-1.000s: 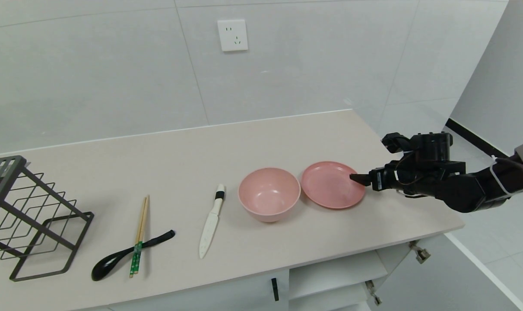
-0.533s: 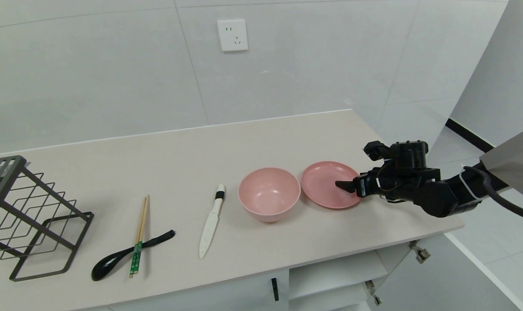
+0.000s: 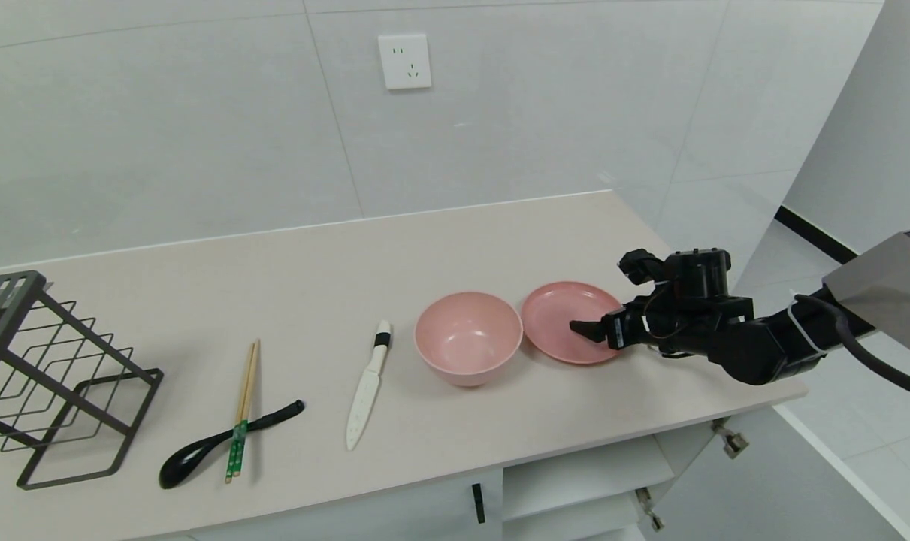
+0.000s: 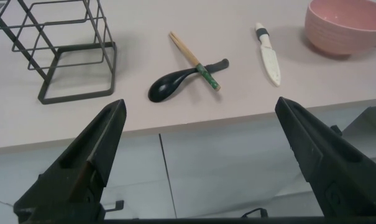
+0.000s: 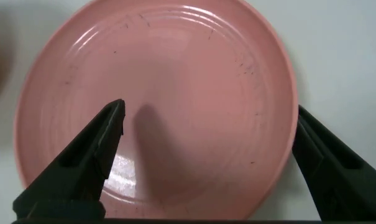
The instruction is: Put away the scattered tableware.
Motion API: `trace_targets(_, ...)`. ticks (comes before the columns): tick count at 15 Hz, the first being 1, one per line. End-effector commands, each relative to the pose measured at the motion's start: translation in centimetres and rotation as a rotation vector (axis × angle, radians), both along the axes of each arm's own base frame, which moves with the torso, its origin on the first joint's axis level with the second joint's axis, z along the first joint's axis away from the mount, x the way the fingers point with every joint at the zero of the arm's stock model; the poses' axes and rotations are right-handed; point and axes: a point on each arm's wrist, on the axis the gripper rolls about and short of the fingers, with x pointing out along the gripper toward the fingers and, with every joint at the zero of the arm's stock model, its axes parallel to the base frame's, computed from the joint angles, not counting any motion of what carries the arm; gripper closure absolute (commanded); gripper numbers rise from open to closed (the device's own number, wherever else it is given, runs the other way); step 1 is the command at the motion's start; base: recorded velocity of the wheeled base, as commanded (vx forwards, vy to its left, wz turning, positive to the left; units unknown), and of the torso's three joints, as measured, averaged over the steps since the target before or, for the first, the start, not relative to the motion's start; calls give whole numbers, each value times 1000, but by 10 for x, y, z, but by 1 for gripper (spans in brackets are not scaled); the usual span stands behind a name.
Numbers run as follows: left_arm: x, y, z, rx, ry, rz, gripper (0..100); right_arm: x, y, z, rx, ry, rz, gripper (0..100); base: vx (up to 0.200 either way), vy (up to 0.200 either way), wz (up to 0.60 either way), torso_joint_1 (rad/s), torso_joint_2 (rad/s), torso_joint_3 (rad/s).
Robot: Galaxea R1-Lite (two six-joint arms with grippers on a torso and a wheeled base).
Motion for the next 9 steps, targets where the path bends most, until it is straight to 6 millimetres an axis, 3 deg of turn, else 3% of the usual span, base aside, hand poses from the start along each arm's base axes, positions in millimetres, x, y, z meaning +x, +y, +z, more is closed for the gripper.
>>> trace_targets(1, 0, 0, 0, -1, 1, 1, 0, -4, 7, 5, 4, -9, 20, 100, 0, 0, 0, 0, 0, 0)
trace_targets(4, 0, 0, 0, -1, 1, 1, 0, -6, 1, -14, -21, 46, 0, 100, 0, 0, 0, 0, 0, 0)
trace_targets(5, 0, 0, 0, -1, 1, 1, 0, -5, -13, -23, -38, 69, -27, 100, 0, 0, 0, 0, 0, 0)
trace_targets(8, 0, 0, 0, -1, 1, 1, 0, -3, -20, -21, -52, 57, -37, 100, 0, 0, 0, 0, 0, 0)
trace_targets(9, 0, 0, 1, -4, -2, 1, 0, -4, -20, -11, -45, 30, -39, 100, 0, 0, 0, 0, 0, 0)
